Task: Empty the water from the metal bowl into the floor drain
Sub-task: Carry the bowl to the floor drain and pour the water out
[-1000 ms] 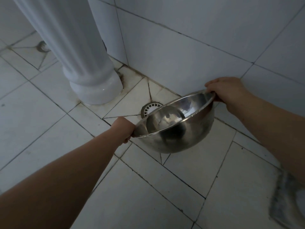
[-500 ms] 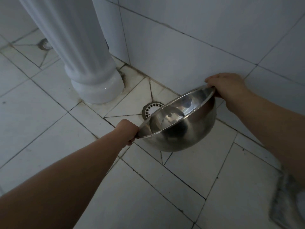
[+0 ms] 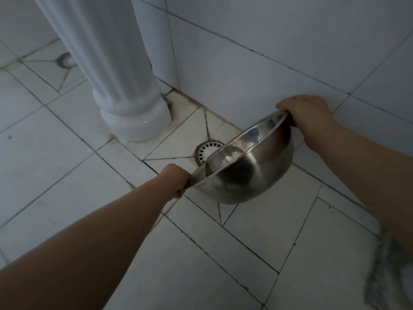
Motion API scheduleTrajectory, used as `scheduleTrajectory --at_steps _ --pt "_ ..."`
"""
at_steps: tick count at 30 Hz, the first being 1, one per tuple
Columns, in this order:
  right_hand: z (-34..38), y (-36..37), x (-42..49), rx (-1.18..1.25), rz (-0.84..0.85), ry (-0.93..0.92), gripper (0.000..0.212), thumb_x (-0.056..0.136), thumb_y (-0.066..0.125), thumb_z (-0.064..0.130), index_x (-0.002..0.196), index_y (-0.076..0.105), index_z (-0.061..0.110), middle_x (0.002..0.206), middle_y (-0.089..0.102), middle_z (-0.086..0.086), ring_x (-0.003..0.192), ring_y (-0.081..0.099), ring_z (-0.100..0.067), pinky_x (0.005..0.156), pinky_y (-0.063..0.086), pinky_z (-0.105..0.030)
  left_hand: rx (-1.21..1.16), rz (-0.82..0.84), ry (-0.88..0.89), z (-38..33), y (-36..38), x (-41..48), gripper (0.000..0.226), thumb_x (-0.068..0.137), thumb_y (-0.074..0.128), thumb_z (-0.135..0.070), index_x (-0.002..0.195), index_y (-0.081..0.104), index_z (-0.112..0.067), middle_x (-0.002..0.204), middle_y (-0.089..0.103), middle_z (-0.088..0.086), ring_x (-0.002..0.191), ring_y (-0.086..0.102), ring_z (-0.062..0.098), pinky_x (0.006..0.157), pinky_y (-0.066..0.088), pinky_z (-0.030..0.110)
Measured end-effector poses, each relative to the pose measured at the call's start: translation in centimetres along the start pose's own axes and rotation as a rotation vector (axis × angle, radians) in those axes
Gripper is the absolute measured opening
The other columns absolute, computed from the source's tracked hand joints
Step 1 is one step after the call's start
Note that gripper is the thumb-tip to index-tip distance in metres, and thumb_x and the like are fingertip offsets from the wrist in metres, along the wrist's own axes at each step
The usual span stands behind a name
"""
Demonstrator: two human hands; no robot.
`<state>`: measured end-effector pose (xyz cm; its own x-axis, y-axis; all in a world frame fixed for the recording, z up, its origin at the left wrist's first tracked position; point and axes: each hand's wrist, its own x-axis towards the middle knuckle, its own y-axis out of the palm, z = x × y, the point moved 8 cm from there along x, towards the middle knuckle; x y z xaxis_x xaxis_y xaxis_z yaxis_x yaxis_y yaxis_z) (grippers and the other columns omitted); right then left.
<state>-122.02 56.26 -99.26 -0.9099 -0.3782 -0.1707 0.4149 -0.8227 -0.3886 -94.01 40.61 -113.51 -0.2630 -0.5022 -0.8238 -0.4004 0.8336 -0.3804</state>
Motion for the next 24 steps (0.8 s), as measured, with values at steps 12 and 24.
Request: scheduleTrajectory --at_steps 12,24 --pt "2.0 0.7 0.2 0.005 0.012 -0.045 0.029 0.057 0.068 0.027 0.076 0.071 0.007 0.073 0.051 -0.010 0.068 0.048 -0.021 0.066 0.040 -0.037 -0.041 0.061 0.024 -0.7 0.1 -1.1 0.040 0.092 0.043 -0.004 0.053 0.038 -0.011 0.054 0.039 0.005 0.039 0.025 0.011 0.034 0.018 0.008" --pt "2.8 2.0 0.9 0.035 0.048 -0.081 0.034 0.062 0.069 0.033 0.075 0.067 0.002 0.075 0.051 -0.007 0.070 0.049 -0.018 0.069 0.040 -0.034 -0.111 0.049 0.033 -1.2 -1.0 -1.4 0.038 0.092 0.033 0.001 0.056 0.040 -0.006 0.043 0.040 0.006 0.016 0.022 0.006 0.029 0.019 0.003"
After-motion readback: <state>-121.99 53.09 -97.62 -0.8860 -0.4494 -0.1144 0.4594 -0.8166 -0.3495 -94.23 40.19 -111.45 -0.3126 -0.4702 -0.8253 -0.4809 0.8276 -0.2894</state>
